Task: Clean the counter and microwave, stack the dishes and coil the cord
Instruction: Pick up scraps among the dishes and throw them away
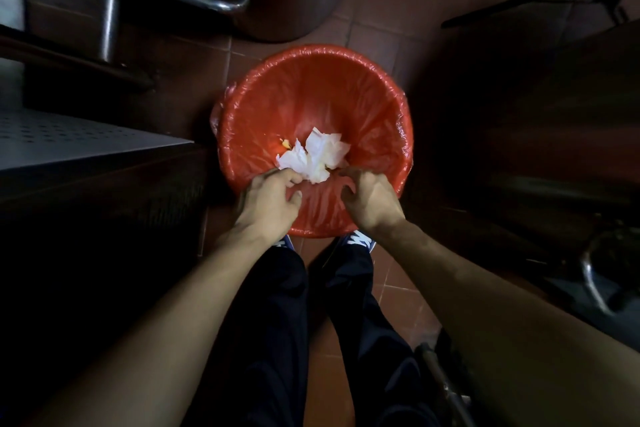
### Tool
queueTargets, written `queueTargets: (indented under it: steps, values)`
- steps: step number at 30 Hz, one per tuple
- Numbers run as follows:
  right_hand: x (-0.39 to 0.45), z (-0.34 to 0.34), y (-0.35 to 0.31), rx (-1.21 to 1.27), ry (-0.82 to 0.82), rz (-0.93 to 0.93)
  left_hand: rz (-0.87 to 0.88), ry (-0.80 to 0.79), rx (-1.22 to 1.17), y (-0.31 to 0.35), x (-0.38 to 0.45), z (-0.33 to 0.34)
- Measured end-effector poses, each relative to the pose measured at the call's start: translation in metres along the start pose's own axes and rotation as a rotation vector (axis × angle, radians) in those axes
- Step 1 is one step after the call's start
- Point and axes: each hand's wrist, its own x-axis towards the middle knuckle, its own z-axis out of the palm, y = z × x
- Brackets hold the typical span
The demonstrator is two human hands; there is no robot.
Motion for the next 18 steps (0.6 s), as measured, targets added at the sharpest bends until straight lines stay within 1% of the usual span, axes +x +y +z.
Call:
queueTargets:
  steps: [6,11,15,18]
  values:
    - [-0.040,-0.031,-0.030,-0.010,0.043,-0.031,-0.056,-0.059,0.043,0.013,-0.038,-0.031]
    - [-0.107,-0.075,-0.060,-0.007,0.090,-0.077,-0.090,-0.053,-0.028,0.038,-0.102,-0.078]
    - [-0.176,-0.116,-0.093,-0.036,0.110,-0.125,-0.025,-0.031,-0.047,0.063,-0.171,-0.117]
    - [-0.222,-0.144,-0.119,-0.092,0.139,-0.156,0.012,0.031,-0.023,0.081,-0.218,-0.145]
